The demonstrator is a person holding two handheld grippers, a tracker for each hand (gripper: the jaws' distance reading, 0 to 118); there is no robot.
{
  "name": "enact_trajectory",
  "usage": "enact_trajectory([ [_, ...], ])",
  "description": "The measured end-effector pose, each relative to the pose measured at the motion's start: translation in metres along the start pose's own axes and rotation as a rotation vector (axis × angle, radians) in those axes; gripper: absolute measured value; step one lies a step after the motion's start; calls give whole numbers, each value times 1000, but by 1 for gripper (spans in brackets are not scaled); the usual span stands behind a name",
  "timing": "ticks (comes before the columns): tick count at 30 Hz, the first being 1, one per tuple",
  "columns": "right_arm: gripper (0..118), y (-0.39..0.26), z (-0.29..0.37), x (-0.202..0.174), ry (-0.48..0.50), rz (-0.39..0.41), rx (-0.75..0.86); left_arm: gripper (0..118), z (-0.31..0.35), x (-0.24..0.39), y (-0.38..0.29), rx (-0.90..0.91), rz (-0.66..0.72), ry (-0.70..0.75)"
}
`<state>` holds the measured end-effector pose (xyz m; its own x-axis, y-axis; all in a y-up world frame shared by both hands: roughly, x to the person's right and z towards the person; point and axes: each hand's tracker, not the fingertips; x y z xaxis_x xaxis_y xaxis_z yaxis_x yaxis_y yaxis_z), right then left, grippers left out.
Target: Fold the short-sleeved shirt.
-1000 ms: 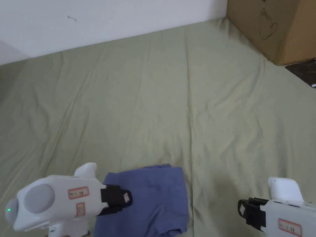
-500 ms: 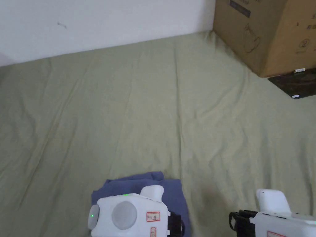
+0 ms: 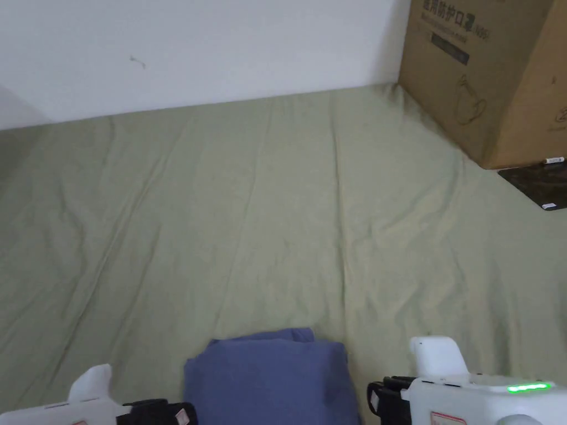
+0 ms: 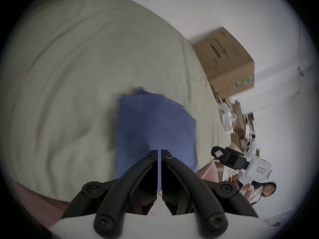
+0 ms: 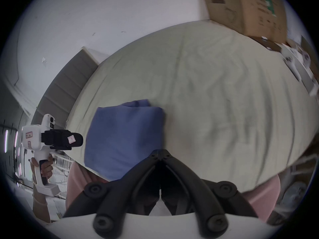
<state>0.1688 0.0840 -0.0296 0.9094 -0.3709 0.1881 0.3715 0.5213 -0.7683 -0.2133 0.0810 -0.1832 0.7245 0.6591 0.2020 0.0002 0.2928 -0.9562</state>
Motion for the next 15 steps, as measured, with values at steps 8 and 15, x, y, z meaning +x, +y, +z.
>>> enact_trajectory([
  [8,0,23,-101,-53,-48,104,-163,4,15,-27,-15,43,77,-33],
  [15,0,32,-107,-42,-19,41,-182,118,-19,-39,-2,-71,21,-113],
])
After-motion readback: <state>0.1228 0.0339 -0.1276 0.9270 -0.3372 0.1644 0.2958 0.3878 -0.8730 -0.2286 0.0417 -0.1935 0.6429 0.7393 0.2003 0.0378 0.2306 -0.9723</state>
